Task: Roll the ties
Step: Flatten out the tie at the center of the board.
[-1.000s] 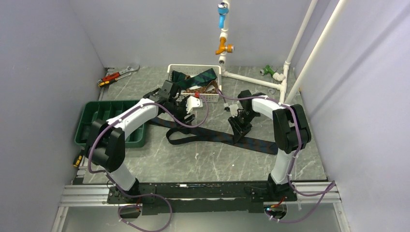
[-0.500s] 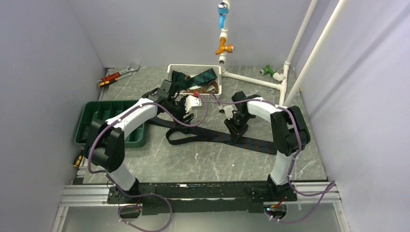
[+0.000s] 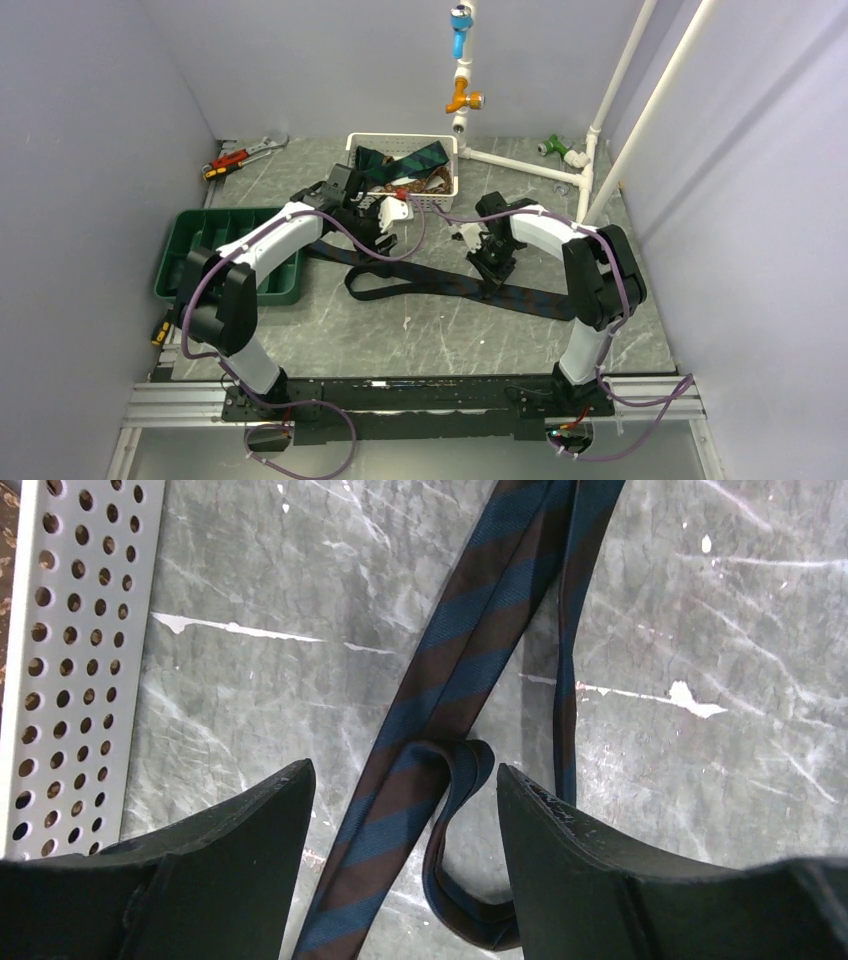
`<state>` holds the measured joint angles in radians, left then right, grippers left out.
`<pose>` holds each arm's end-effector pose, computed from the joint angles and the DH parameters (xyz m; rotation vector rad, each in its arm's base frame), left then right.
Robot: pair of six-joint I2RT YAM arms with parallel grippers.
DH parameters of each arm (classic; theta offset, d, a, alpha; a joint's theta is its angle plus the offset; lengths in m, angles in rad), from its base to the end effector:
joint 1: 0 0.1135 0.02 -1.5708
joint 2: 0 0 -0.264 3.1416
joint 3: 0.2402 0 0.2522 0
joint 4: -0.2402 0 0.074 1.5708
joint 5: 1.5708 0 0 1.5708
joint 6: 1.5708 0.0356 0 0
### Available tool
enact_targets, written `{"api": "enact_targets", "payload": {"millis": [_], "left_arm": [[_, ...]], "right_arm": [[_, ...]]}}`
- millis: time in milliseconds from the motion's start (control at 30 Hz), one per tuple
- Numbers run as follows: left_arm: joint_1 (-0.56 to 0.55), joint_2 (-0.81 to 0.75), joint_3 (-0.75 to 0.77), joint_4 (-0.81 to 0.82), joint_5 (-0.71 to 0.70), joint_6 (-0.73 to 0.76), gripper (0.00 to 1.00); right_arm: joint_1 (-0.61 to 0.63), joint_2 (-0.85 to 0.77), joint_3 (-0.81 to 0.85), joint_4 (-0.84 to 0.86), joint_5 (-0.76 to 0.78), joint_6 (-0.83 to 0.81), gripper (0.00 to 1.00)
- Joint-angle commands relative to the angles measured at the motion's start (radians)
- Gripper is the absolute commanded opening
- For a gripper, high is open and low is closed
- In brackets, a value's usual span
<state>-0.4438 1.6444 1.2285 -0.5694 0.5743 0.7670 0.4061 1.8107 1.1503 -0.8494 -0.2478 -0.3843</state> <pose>0.3034 -0.1657 0.2461 1.5526 1.8652 -0.5873 0.2902 0.1343 0.1587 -1.1888 2.8196 0.3821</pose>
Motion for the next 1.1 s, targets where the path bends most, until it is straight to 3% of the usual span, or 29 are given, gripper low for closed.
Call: {"api": "enact_targets", "payload": {"millis": [0, 300, 600, 833, 1067], "left_arm": [[0.005, -0.037, -0.002, -0.085, 0.038, 0.134, 0.72], [0.004, -0.096, -0.173, -0.106, -0.027, 0.504, 0.87], [0.046, -0.077, -0.163, -0.101, -0.033, 0.735, 0.87], [0.051, 0.118, 0.024, -0.06, -0.065, 0.725, 0.81], [0.048, 0.339, 0.204, -0.081, -0.188, 0.78, 0.81]], "right_arm": [[-0.017, -0.083, 0.032, -0.105, 0.053, -0.052, 0.0], [-0.168, -0.127, -0.046, -0.159, 0.083, -0.133, 0.0], [-0.35, -0.21, -0.147, -0.169, 0.13, -0.23, 0.0], [-0.375, -0.251, -0.124, -0.204, 0.05, -0.22, 0.0], [-0.376, -0.254, -0.09, -0.227, 0.035, -0.203, 0.0]]}}
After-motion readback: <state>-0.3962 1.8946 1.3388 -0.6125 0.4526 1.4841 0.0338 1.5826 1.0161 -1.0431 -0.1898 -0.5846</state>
